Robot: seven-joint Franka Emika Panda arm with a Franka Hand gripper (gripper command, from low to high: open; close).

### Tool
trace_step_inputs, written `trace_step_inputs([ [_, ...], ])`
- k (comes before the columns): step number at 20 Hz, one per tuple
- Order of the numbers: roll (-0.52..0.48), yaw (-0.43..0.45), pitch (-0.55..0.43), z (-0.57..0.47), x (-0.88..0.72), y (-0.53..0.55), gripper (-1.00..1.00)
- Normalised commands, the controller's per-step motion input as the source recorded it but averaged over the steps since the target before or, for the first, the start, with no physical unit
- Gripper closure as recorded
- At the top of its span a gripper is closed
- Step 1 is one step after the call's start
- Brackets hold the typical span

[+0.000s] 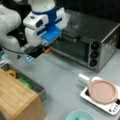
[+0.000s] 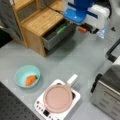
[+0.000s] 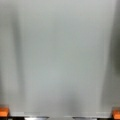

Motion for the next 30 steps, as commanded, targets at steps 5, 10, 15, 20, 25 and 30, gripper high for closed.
trace_step_inputs([
  [5, -0.034, 0.147, 0.019, -0.04, 0.11, -0.06, -1.0],
  [10, -0.016, 0.156, 0.001, -0.11, 0.36, -0.22, -1.0],
  [15, 0.046, 0.205, 0.056, -0.08, 0.62, -0.37, -1.0],
  [20, 0.047, 0.112, 0.166, 0.15, 0.67, -0.31, -1.0],
  [25, -0.077, -0.132, 0.227, 0.19, 0.65, -0.2, -1.0],
  [30, -0.082, -0.149, 0.233, 0.03, 0.79, -0.18, -1.0],
])
